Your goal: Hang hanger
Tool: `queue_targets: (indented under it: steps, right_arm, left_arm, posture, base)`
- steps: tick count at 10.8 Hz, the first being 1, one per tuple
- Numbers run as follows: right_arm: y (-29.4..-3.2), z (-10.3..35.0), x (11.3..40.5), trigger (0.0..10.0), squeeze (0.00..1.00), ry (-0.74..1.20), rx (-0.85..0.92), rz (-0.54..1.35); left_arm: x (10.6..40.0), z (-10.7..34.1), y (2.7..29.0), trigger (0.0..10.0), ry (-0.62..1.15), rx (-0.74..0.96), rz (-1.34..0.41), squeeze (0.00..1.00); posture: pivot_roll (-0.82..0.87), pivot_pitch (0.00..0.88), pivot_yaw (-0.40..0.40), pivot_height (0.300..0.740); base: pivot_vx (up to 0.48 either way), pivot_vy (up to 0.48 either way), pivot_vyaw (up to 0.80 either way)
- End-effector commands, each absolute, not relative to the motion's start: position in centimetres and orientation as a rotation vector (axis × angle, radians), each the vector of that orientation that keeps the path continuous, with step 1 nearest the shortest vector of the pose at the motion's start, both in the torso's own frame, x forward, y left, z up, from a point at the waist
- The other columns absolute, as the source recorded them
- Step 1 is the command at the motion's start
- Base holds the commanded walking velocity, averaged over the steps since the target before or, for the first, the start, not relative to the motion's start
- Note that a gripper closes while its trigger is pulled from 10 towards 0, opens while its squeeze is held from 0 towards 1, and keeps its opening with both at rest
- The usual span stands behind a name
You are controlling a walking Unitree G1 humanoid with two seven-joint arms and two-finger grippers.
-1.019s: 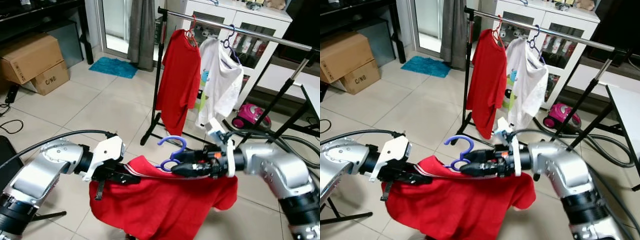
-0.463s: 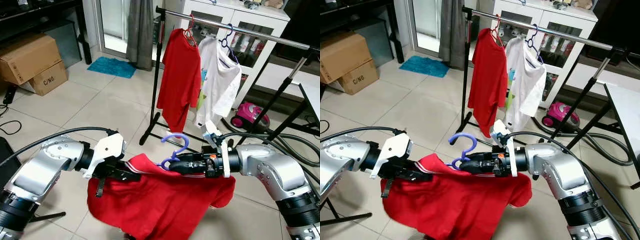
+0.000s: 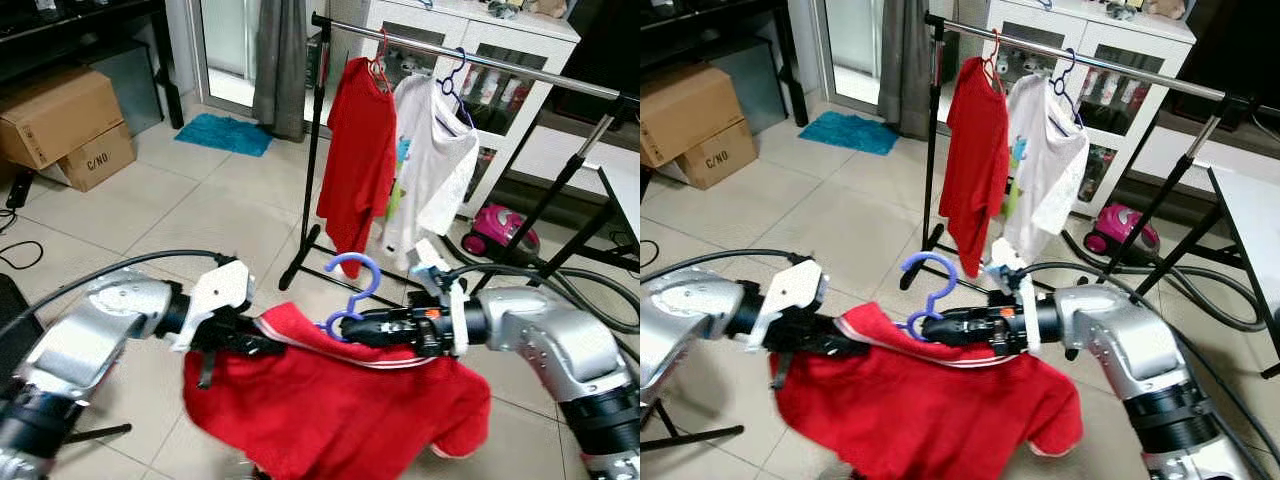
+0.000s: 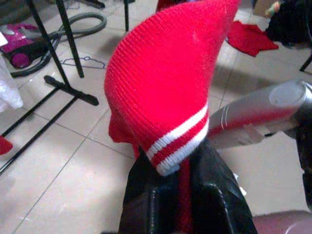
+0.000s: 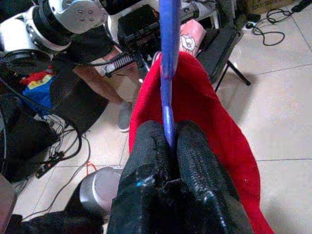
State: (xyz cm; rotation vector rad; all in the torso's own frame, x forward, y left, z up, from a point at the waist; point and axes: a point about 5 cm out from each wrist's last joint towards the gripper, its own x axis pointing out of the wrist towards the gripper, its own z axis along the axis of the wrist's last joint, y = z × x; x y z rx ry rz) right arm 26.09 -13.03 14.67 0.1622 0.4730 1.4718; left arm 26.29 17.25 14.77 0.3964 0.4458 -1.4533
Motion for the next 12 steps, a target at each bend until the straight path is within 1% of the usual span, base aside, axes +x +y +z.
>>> queue_targets:
  steps: [1, 2, 3, 4, 5, 7, 9, 10, 11, 12]
  right_arm:
    - [-13.1, 15.3, 25.8, 0.0, 0.0, 0.439, 0.175, 1.499]
    - [-13.4, 15.5, 25.7, 0.0, 0.0, 0.43, 0.177, 1.503]
    - [-14.5, 15.7, 25.7, 0.0, 0.0, 0.418, 0.18, 1.491]
    - [-14.9, 15.7, 25.8, 0.0, 0.0, 0.418, 0.176, 1.473]
    - [-15.8, 15.6, 26.1, 0.0, 0.0, 0.422, 0.166, 1.433]
    - [-17.0, 15.5, 26.4, 0.0, 0.0, 0.425, 0.143, 1.372]
    - [-17.9, 15.7, 26.5, 0.0, 0.0, 0.422, 0.127, 1.348]
    - [-18.0, 15.9, 26.5, 0.0, 0.0, 0.418, 0.123, 1.353]
    - [-18.2, 16.0, 26.3, 0.0, 0.0, 0.431, 0.1, 1.378]
    - [-18.3, 15.7, 26.4, 0.0, 0.0, 0.441, 0.101, 1.361]
  left_arm:
    - [27.2, 16.9, 17.0, 10.0, 0.32, 0.401, -1.43, 0.01]
    - [27.3, 17.1, 17.2, 10.0, 0.306, 0.378, -1.424, 1.0]
    - [27.9, 17.8, 17.6, 10.0, 0.24, 0.374, -1.386, 1.0]
    - [28.0, 18.5, 17.6, 10.0, 0.197, 0.335, -1.387, 0.55]
    - [28.0, 19.5, 17.5, 10.0, 0.156, 0.284, -1.405, 0.0]
    - [27.8, 20.0, 17.6, 10.0, 0.146, 0.312, -1.453, 0.0]
    - [27.4, 19.2, 17.8, 10.0, 0.211, 0.347, -1.493, 0.0]
    - [27.2, 19.1, 17.9, 10.0, 0.25, 0.309, -1.521, 0.06]
    - [26.7, 19.2, 17.9, 10.0, 0.298, 0.251, -1.572, 1.0]
    - [26.8, 19.6, 17.8, 10.0, 0.261, 0.224, -1.558, 1.0]
  posture:
    - [0.1, 0.0, -0.083, 0.74]
    - [0.1, 0.0, -0.082, 0.74]
    - [0.1, 0.0, -0.079, 0.74]
    - [0.1, 0.0, -0.079, 0.74]
    - [0.1, 0.0, -0.075, 0.74]
    - [0.1, 0.0, -0.062, 0.74]
    - [0.1, 0.0, -0.054, 0.74]
    - [0.1, 0.0, -0.054, 0.74]
    - [0.09, 0.0, -0.051, 0.74]
    - [0.09, 0.0, -0.054, 0.74]
  base:
    - [0.0, 0.0, 0.0]
    - [0.0, 0.0, 0.0]
    - [0.0, 0.0, 0.0]
    - [0.0, 0.0, 0.0]
    - [0.0, 0.0, 0.0]
    - [0.0, 0.0, 0.0]
    - [0.0, 0.0, 0.0]
    - [0.0, 0.0, 0.0]
    - [0.0, 0.0, 0.0]
    - [0.0, 0.0, 0.0]
